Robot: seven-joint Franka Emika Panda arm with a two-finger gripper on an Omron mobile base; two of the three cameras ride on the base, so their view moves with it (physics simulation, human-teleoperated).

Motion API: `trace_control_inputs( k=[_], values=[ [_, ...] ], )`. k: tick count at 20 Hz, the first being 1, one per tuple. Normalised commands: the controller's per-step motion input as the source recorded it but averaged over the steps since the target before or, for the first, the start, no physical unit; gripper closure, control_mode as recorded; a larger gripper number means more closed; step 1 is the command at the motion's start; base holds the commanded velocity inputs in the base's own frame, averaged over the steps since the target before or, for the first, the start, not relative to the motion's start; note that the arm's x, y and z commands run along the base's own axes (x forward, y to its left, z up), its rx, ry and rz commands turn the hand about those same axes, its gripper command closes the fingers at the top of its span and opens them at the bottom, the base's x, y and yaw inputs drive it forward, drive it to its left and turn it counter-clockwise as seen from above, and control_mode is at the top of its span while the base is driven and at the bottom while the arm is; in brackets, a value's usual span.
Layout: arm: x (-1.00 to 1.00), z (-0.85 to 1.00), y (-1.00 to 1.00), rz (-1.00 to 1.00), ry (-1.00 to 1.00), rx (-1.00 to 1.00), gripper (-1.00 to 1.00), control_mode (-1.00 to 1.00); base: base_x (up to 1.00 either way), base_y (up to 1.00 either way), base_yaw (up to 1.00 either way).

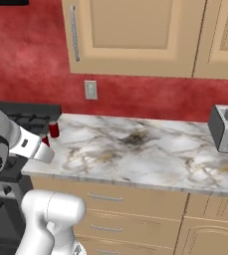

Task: Four empty soda cans are scattered around the kitchen. Gather all the cans and cluster them next to the stove for recycling.

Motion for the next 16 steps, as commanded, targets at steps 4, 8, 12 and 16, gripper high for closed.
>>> trace_control_inputs(
  k=[4,8,12,16],
  values=[
    [0.00,0.00,0.00,0.00,0.00,0.00,-1.00,1.00,0.00,-0.62,0.00],
    [0.00,0.00,0.00,0.00,0.00,0.00,-1.00,1.00,-0.02,-0.71,0.00],
    [0.00,0.00,0.00,0.00,0.00,0.00,-1.00,1.00,-0.04,-0.70,0.00],
    [0.00,0.00,0.00,0.00,0.00,0.00,-1.00,1.00,-0.05,-0.61,0.00]
  ],
)
